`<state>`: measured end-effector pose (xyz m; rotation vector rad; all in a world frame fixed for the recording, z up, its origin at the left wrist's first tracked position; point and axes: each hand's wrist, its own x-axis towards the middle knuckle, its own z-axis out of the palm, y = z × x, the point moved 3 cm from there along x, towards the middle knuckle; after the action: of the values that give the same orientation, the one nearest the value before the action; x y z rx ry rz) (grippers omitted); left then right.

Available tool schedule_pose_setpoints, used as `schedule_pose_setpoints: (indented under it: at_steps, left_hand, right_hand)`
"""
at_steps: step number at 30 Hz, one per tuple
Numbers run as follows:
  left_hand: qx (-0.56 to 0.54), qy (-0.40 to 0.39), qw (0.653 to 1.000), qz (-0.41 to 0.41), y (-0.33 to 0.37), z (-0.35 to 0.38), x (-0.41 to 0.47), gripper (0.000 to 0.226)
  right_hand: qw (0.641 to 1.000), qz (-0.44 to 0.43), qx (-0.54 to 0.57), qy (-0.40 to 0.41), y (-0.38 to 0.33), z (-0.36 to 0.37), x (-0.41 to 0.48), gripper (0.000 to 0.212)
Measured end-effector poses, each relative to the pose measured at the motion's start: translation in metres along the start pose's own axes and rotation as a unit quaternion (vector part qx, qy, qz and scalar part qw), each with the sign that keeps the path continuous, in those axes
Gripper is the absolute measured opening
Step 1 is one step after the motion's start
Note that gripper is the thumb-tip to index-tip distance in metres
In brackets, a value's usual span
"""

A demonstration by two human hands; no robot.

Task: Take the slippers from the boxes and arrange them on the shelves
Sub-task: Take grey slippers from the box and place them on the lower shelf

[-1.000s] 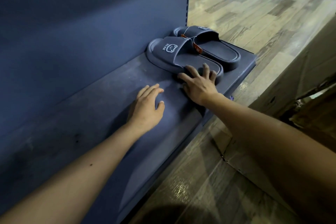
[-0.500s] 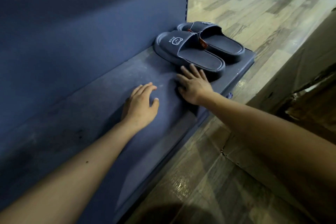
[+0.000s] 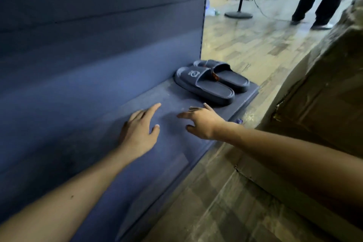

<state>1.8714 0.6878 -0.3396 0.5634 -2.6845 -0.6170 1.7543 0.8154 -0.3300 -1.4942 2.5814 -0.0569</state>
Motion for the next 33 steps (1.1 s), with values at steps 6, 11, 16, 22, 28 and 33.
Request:
schedule_pose_setpoints:
  at_steps: [6,11,16,22,28,33]
  left_hand:
    - [-0.061,0.037,0.997,0.020,0.050,-0.079,0.003,0.046]
    - [-0.127,0.075,0.986,0.074,0.128,-0.116,0.018,0.032]
    - [-0.179,0.044,0.961,0.204,0.261,-0.123,0.020,0.025]
    - [-0.111,-0.060,0.939,0.320,0.405,-0.082,0.042,0.021]
    - [0.045,-0.215,0.899,0.379,0.480,-0.001,0.058,0.021]
    - [0.290,-0.324,0.793,0.427,0.505,0.052,0.068,0.029]
  right_hand:
    - [0.999,-0.014,0.021,0.041,-0.036,-0.101,-0.042,0.045]
    - [0.997,-0.050,-0.051,0.044,-0.021,-0.189,-0.116,0.032]
    - [0.997,0.005,0.020,0.076,0.049,-0.257,-0.209,0.028]
    - [0.988,0.087,0.085,0.098,0.152,-0.257,-0.290,0.027]
    - [0.978,0.171,0.119,-0.008,0.242,-0.207,-0.336,0.024]
    - [0.963,0.184,0.136,-0.142,0.281,-0.167,-0.341,0.030]
